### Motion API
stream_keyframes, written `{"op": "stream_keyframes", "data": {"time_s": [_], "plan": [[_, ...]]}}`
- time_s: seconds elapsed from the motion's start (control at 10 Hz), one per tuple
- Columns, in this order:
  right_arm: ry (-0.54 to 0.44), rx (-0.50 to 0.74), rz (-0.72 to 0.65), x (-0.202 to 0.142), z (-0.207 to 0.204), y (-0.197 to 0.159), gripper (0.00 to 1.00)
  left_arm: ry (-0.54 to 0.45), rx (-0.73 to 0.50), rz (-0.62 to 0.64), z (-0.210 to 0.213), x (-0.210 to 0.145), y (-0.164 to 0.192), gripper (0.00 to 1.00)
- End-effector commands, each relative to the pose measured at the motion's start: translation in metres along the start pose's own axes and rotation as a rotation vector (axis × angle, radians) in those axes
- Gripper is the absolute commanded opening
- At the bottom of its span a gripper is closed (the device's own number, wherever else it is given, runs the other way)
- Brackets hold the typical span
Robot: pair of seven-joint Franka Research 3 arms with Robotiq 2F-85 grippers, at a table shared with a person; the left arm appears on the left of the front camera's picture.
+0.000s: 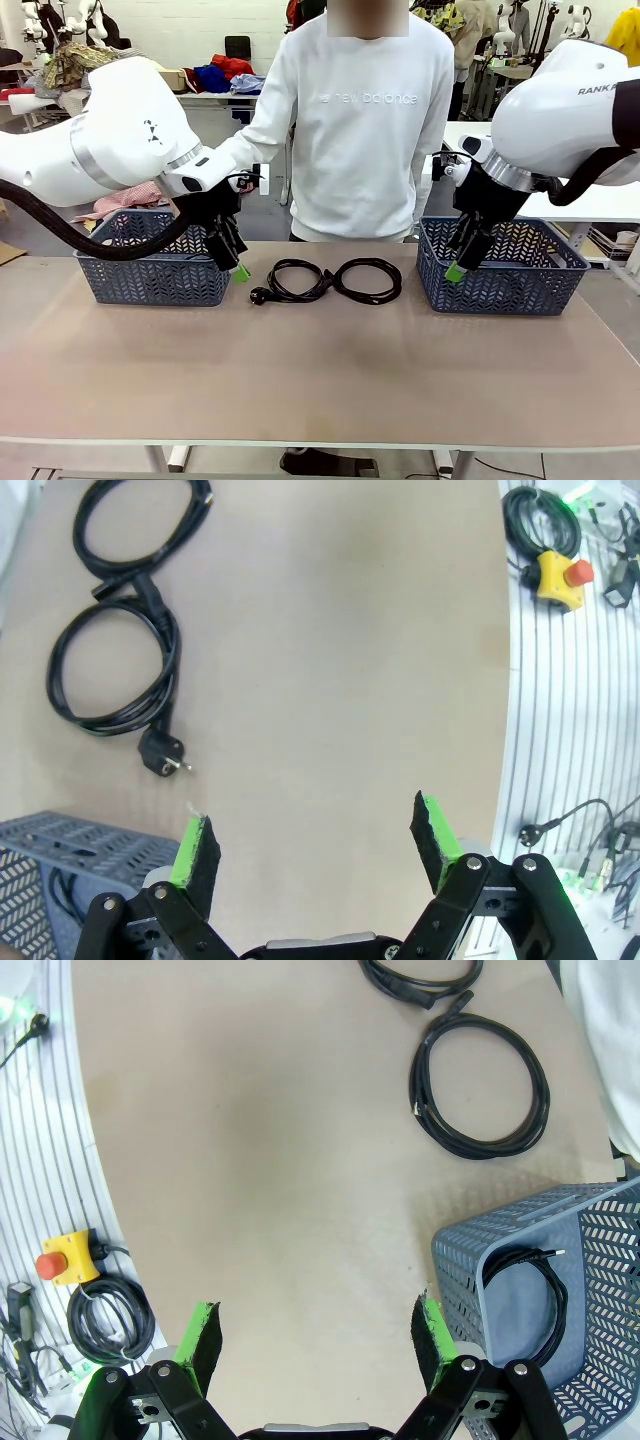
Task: Organize the cables according to human instructions.
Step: Pick up a bundle of cables and place it in the basket indicated by the human.
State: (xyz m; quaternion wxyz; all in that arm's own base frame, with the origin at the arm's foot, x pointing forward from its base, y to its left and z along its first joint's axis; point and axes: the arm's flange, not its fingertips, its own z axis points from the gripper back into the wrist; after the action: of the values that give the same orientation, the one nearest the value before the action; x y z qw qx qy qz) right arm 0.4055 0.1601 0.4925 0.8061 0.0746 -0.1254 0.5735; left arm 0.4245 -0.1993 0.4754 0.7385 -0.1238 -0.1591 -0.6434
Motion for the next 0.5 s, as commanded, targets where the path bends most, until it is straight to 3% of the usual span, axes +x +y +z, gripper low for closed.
{"op": "stream_keyframes", "data": {"time_s": [0.0, 0.4], "plan": [[0.003, 0.000, 0.000, 0.003, 0.001, -0.001, 1.00, 0.053, 0.015, -0.050, -0.007, 0.016, 0.005, 1.00], [0.003, 0.000, 0.000, 0.003, 0.001, -0.001, 1.00, 0.173, 0.032, -0.147, -0.042, 0.062, 0.028, 1.00]]}}
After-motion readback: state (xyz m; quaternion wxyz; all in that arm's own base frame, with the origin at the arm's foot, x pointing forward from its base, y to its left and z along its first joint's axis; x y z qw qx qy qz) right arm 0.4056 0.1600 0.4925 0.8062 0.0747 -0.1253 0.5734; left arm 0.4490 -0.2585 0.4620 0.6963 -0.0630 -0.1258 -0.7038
